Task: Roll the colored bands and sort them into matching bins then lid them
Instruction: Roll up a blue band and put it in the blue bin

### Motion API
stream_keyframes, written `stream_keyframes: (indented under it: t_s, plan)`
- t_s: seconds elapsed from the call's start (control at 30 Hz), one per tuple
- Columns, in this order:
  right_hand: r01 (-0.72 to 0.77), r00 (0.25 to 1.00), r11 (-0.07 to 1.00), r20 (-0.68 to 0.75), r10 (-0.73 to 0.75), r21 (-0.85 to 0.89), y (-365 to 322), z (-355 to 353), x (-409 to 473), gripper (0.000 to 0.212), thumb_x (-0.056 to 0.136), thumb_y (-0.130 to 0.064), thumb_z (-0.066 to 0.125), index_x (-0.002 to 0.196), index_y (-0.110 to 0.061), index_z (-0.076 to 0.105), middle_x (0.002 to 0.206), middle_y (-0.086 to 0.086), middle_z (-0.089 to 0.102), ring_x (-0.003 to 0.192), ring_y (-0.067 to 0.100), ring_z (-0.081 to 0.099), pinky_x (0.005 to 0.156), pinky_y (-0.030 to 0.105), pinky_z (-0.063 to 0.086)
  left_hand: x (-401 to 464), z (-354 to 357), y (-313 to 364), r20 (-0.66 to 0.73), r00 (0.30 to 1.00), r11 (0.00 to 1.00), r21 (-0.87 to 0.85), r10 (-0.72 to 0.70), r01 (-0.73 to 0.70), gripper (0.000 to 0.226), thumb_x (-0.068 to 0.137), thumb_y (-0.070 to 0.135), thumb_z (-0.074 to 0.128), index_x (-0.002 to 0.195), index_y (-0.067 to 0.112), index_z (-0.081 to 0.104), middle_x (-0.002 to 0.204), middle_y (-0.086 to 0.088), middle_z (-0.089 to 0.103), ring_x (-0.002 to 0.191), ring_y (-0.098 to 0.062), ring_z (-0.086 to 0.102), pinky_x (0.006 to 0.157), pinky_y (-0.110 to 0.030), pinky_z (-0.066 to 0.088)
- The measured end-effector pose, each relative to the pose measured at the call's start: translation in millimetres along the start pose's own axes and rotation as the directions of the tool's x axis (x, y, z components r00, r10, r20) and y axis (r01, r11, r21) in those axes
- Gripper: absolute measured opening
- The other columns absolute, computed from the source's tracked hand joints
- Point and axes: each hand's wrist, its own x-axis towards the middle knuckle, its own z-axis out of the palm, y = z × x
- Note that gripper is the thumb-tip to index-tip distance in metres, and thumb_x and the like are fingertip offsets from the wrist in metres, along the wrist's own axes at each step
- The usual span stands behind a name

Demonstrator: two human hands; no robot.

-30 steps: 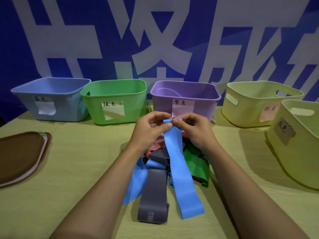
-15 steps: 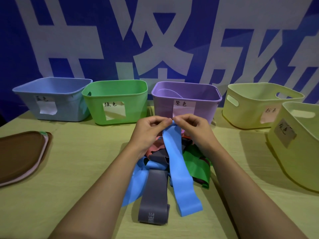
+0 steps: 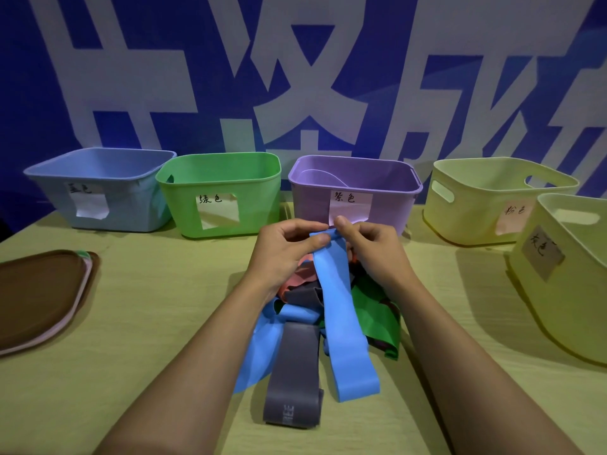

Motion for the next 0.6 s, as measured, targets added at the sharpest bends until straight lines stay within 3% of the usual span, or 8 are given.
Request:
stream_keyframes:
  t_s: [0.23,0.3,0.4,0.53,0.6]
  plan:
    - [0.024,0.998,1.0,0.051,-0.025,0.019,9.0,-0.7,4.9,0.027,0.092,-0.037,0.073,0.086,-0.011,0.077,0.075,0.001,0.074,0.067,0.008,0.066,0.062,0.022,0.051,-2.7,0.0,3.2,-0.003,1.0,1.0,0.028,0.013,-0.012,0.021,0.078,-0.002,0.084,0.093,0.012,0.079,0.085,0.0,0.079,0.079,-0.008,0.074,0.07,-0.018,0.056]
    - [0.019,0.998,0.998,0.064,-0.023,0.062,12.3,-1.0,6.4,0.025,0.087,-0.037,0.076,0.089,-0.012,0.077,0.084,0.003,0.077,0.078,0.012,0.071,0.072,0.029,0.057,-2.4,-1.1,2.5,0.013,1.0,0.999,0.041,0.01,-0.01,0.023,0.078,-0.003,0.084,0.094,0.013,0.078,0.088,0.0,0.079,0.081,-0.008,0.074,0.071,-0.018,0.056]
    - [0.021,0.996,0.991,0.08,-0.032,0.134,15.9,-0.3,7.6,0.02,0.083,-0.035,0.076,0.088,-0.016,0.075,0.083,0.004,0.075,0.078,0.012,0.068,0.073,0.028,0.055,-2.2,-0.6,3.4,0.024,1.0,1.0,-0.026,-0.002,0.003,0.028,0.079,-0.004,0.082,0.1,0.011,0.073,0.098,-0.003,0.079,0.09,-0.012,0.074,0.076,-0.022,0.059]
    - [0.045,0.995,0.979,0.074,-0.06,0.197,16.0,0.6,8.3,0.006,0.091,-0.012,0.074,0.095,-0.008,0.072,0.09,0.012,0.075,0.081,0.011,0.071,0.073,0.023,0.055,-1.4,0.3,2.0,-0.018,0.997,0.997,-0.023,-0.072,0.072,0.018,0.092,0.023,0.076,0.104,0.011,0.074,0.099,-0.009,0.079,0.093,-0.023,0.076,0.079,-0.032,0.062]
    - [0.055,0.995,0.978,0.066,-0.069,0.2,15.5,0.5,8.7,0.007,0.092,-0.01,0.074,0.097,-0.006,0.072,0.093,0.018,0.074,0.082,0.011,0.071,0.073,0.022,0.056,-0.8,0.8,-1.4,-0.029,0.995,0.993,0.07,-0.094,0.096,0.027,0.094,0.038,0.073,0.097,0.011,0.078,0.094,-0.019,0.077,0.088,-0.03,0.076,0.078,-0.044,0.061]
